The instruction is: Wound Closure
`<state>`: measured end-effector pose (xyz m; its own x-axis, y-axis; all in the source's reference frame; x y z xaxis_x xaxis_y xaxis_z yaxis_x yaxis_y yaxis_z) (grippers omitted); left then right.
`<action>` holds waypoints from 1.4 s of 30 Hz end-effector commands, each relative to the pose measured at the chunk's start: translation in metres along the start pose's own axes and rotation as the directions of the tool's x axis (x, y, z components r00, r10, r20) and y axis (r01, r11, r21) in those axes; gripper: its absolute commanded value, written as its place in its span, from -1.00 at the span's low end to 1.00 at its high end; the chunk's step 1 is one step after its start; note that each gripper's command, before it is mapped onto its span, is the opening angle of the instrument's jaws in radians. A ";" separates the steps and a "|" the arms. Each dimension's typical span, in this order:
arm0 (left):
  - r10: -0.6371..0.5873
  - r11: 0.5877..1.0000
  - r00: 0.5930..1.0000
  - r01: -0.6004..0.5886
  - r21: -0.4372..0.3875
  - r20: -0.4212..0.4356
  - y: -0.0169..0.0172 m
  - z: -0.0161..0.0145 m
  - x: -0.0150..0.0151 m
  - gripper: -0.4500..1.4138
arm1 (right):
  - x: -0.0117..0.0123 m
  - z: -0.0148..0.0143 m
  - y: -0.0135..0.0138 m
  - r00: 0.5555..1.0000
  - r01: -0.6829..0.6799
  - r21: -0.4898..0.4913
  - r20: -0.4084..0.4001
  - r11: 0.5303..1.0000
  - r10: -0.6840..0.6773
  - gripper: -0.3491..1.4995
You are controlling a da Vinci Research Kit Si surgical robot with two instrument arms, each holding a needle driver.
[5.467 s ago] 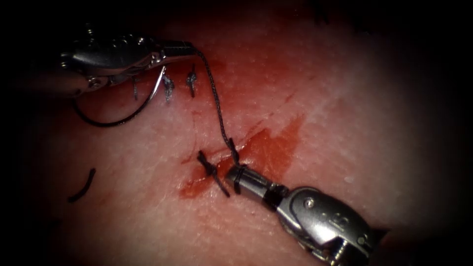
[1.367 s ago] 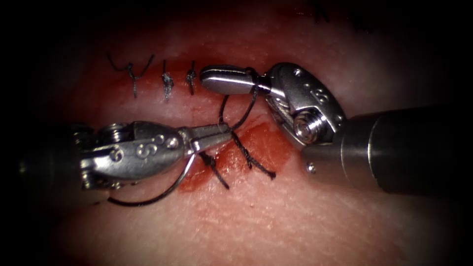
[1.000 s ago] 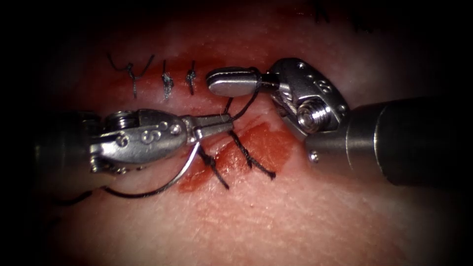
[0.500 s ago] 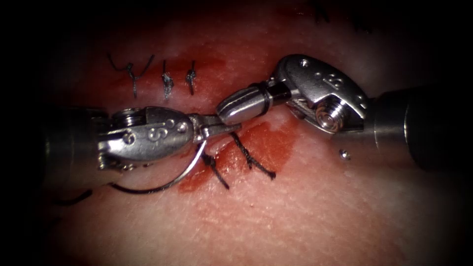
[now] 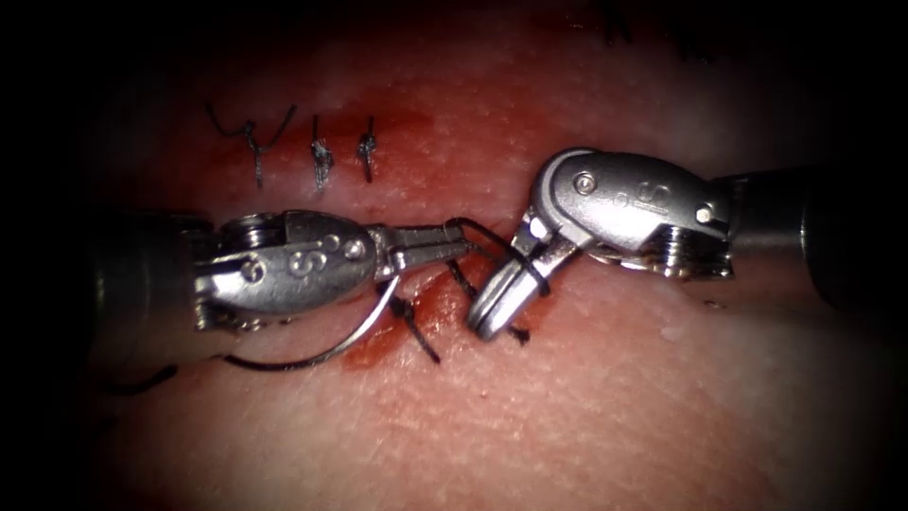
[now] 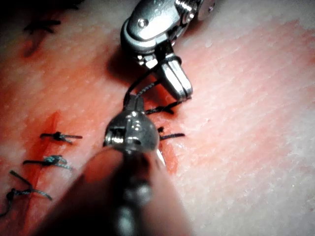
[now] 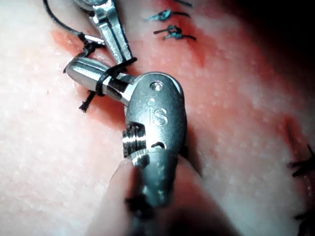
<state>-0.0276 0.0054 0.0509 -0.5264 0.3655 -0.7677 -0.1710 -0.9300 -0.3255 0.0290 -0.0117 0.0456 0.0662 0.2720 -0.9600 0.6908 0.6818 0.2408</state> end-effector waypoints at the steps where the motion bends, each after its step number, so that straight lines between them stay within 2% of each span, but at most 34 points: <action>1: -0.001 1.000 1.000 0.001 0.002 0.007 0.0003 0.0008 -0.0002 -1.00 | -0.0006 0.0005 0.0006 1.000 0.015 0.008 0.021 1.000 -0.015 -0.56; 2: -0.002 1.000 1.000 0.002 0.000 0.012 0.0004 0.0008 -0.0002 -1.00 | -0.0007 0.0005 0.0006 0.999 0.021 0.014 0.035 1.000 -0.022 -0.55; 4: -0.003 1.000 1.000 0.002 0.001 0.017 0.0006 0.0009 -0.0001 -1.00 | -0.0009 0.0006 0.0005 0.998 0.027 0.022 0.059 0.999 -0.028 -0.38; 5: -0.003 1.000 1.000 0.003 0.003 0.021 0.0008 0.0009 0.0000 -1.00 | -0.0011 0.0006 0.0004 0.997 0.040 0.017 0.068 0.999 -0.041 -0.20; 6: -0.003 1.000 1.000 0.003 0.003 0.021 0.0008 0.0009 0.0000 -1.00 | -0.0011 0.0006 0.0004 0.997 0.040 0.017 0.068 0.999 -0.041 -0.20; 8: -0.003 1.000 1.000 0.003 0.003 0.021 0.0010 0.0010 0.0001 -1.00 | -0.0013 0.0006 0.0004 0.994 0.052 0.022 0.099 0.998 -0.054 -0.04; 10: -0.003 1.000 1.000 0.003 0.004 0.021 0.0011 0.0010 0.0001 -1.00 | -0.0015 0.0005 0.0004 0.992 0.053 0.019 0.118 0.998 -0.055 0.02; 11: -0.003 1.000 1.000 0.003 0.003 0.021 0.0011 0.0009 0.0001 -1.00 | -0.0017 0.0003 0.0004 0.988 0.060 0.015 0.143 0.998 -0.061 0.14; 21: -0.001 1.000 1.000 0.001 0.005 0.023 0.0015 0.0007 0.0000 -1.00 | -0.0032 0.0003 -0.0002 0.966 0.114 0.016 0.233 0.993 -0.114 0.25; 31: -0.001 1.000 1.000 0.001 0.005 0.023 0.0015 0.0006 0.0000 -1.00 | -0.0034 0.0002 -0.0004 0.956 0.136 0.035 0.259 0.990 -0.140 -0.07; 35: -0.001 1.000 1.000 0.001 0.003 0.025 0.0016 0.0006 0.0000 -1.00 | -0.0036 -0.0001 -0.0003 0.950 0.140 0.043 0.275 0.989 -0.146 -0.46; 36: -0.001 1.000 1.000 0.000 0.005 0.027 0.0016 0.0006 0.0000 -1.00 | -0.0036 -0.0002 -0.0003 0.951 0.139 0.045 0.274 0.989 -0.146 -0.67; 38: 0.000 1.000 1.000 0.000 0.004 0.027 0.0016 0.0005 0.0000 -1.00 | -0.0036 -0.0002 -0.0003 0.948 0.138 0.049 0.281 0.989 -0.146 -0.98; 42: -0.005 1.000 1.000 0.005 0.001 0.028 0.0016 0.0003 -0.0001 -1.00 | -0.0036 -0.0003 -0.0005 0.948 0.134 0.065 0.283 0.989 -0.147 -1.00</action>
<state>-0.0275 0.0042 0.0501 -0.5492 0.3673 -0.7506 -0.1752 -0.9289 -0.3264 0.0274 -0.0126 0.0485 0.1678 -0.0340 -0.9852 0.7378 0.6672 0.1026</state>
